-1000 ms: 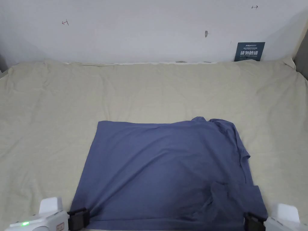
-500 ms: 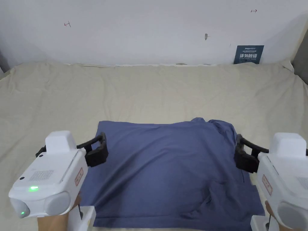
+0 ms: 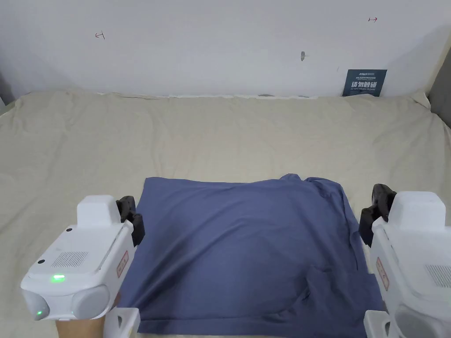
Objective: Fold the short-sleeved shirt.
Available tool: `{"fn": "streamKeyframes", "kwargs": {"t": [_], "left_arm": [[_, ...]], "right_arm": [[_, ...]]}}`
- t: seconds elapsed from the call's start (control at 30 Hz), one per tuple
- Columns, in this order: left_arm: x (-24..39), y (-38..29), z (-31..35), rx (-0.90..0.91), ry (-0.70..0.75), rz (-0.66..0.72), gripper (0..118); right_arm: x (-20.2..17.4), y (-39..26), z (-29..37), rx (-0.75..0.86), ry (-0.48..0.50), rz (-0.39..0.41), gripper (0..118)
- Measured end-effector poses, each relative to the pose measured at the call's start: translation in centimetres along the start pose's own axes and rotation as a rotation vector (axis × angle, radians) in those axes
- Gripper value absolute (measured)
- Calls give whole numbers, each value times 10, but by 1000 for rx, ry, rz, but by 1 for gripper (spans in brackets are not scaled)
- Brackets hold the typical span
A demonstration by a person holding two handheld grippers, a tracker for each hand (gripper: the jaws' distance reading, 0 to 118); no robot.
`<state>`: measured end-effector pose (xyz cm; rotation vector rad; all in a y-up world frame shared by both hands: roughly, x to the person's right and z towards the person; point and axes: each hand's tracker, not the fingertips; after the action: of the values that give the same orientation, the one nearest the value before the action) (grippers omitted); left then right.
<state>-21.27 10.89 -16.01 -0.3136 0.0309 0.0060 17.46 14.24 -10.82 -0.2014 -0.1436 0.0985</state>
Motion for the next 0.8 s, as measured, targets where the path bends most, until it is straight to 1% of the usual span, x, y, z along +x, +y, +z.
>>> {"fn": "streamKeyframes", "kwargs": {"t": [0.1, 0.23, 0.37, 0.4, 0.43, 0.47, 0.53, 0.6, 0.63, 0.73, 0.77, 0.8], "left_arm": [[-15, -13, -4, -106, -4, -8, 0], [-42, -42, -9, -296, -25, 36, 0], [-65, -72, -11, -454, -55, 38, 1], [-70, -79, -12, -486, -62, 50, 3], [-73, -86, -15, -558, -83, 66, 7], [-75, -92, -16, -602, -71, 76, 16], [-80, -106, -19, -661, -67, 104, 67], [-80, -117, -22, -706, -66, 107, 110], [-78, -123, -24, -732, -52, 95, 113], [-75, -138, -32, -747, -28, 52, 105], [-74, -144, -35, -759, -19, 44, 97], [-75, -149, -40, -780, -13, 31, 78]], "right_arm": [[1, -3, -3, -12, 5, -3, 2], [-1, -7, -6, -32, 15, 4, 2], [-2, -10, -9, -49, 24, 9, 2], [-2, -11, -10, -53, 27, 12, 2], [-3, -12, -11, -59, 31, 17, 2], [-3, -13, -12, -65, 31, 22, 2], [-4, -15, -14, -76, 32, 25, 2], [-4, -17, -15, -86, 34, 22, 2], [-4, -18, -15, -93, 33, 21, 2], [-4, -23, -17, -110, 29, 22, 2], [-3, -24, -17, -116, 29, 21, 2], [-2, -26, -18, -123, 30, 18, 2]]}}
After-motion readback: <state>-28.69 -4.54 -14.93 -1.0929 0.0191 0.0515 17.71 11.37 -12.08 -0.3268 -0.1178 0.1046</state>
